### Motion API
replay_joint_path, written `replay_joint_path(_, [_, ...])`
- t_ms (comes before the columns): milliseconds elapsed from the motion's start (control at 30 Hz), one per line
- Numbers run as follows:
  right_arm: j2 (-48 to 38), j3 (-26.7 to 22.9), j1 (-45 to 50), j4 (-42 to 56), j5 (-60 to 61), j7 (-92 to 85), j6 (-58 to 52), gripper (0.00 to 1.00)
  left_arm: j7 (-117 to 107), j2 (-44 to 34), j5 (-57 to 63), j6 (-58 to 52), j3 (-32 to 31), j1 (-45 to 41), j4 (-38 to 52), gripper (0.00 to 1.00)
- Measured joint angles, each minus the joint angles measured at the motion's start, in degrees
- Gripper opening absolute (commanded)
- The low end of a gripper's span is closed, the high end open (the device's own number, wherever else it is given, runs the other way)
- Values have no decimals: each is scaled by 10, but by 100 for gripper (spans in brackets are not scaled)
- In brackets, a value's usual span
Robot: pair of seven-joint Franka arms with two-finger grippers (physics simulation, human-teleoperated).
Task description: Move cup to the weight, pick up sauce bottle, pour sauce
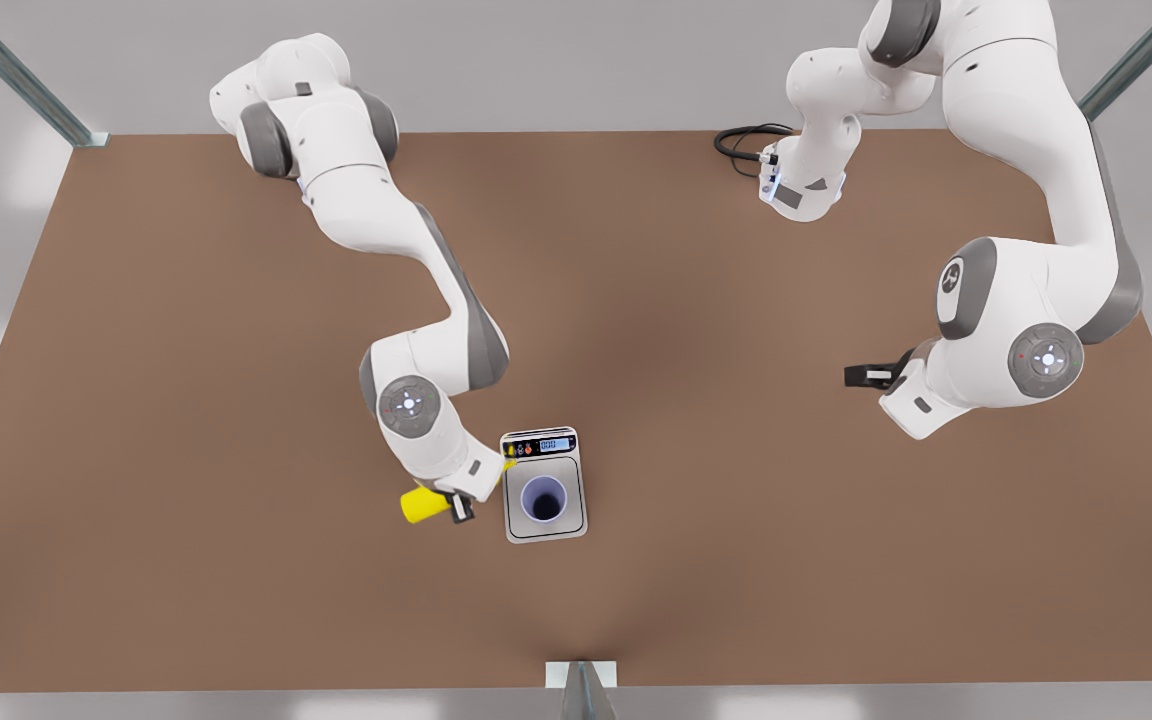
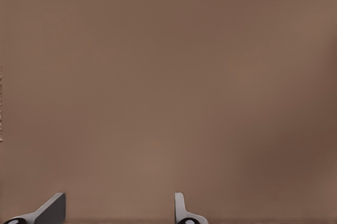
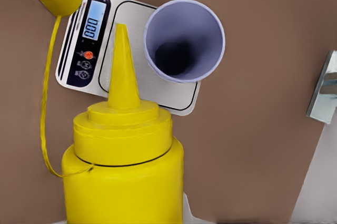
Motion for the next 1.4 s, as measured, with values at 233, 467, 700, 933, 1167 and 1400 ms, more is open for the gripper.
replay_joint_path(233, [12, -10, 25, -1, -14, 122, 35, 54, 4, 1, 0, -1, -1, -3, 0, 100])
replay_joint_path(467, [26, -18, 44, -2, -77, 236, 67, 54, 6, 0, 0, -1, -1, -5, 0, 100])
replay_joint_path(700, [40, -18, 55, -5, -170, 321, 87, 54, 8, 1, 0, -1, -2, -5, 0, 100])
replay_joint_path(933, [55, -18, 71, -8, -232, 379, 94, 54, 9, 7, 1, 0, -2, -6, 0, 100])
replay_joint_path(1167, [51, -15, 90, -19, -276, 416, 93, 54, 8, 8, 1, 0, -2, -7, 0, 100])
replay_joint_path(1400, [51, -15, 90, -23, -290, 428, 90, 54, 8, 10, 0, 0, -2, -7, 0, 100])
